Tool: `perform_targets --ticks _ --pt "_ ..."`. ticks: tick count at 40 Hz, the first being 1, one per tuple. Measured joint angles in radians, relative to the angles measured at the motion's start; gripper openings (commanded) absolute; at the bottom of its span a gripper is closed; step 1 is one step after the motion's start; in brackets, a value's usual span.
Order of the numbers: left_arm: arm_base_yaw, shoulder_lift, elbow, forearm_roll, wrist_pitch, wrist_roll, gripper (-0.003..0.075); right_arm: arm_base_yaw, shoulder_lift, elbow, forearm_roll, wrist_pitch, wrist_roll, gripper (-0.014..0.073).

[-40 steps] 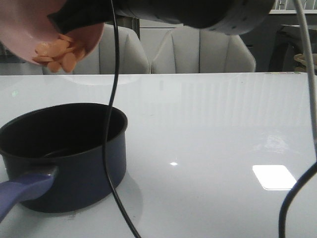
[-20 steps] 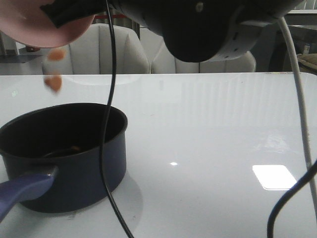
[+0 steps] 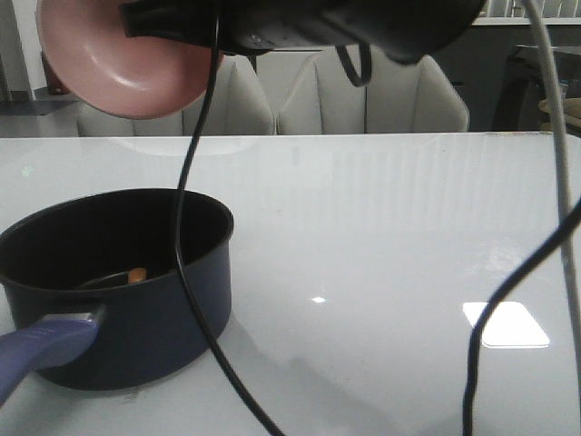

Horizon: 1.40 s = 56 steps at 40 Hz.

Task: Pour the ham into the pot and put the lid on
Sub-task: 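Tilt the pink bowl to pour ham slices into the saucepan, then carry the bowl back and set it down, right gripper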

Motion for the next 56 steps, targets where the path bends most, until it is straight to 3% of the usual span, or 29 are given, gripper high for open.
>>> perform_targets --ticks 10,20,26,36,47,56 --pt "0.000 0.000 0.000 0.000 0.000 0.000 0.0498 -0.117 -0.155 -0.040 0.107 0.483 -0.063 0.0139" --pt "0.000 0.000 0.000 0.000 0.000 0.000 0.0479 -0.392 -0.261 -0.040 0.109 0.878 -0.066 0.0139" --pt "0.000 0.000 0.000 0.000 -0.001 0.000 0.0479 -0.562 -0.276 -0.040 0.027 1.065 -0.022 0.0139" --pt "0.000 0.000 0.000 0.000 -0.002 0.000 0.0479 -0.736 -0.276 -0.040 -0.234 1.252 0.220 0.0139" --pt "0.000 0.000 0.000 0.000 -0.005 0.000 0.0479 -0.818 -0.191 -0.042 -0.260 1.402 0.286 0.0140" --pt "0.000 0.000 0.000 0.000 -0.007 0.000 0.0479 -0.823 -0.082 -0.044 -0.280 1.435 0.286 0.0143"
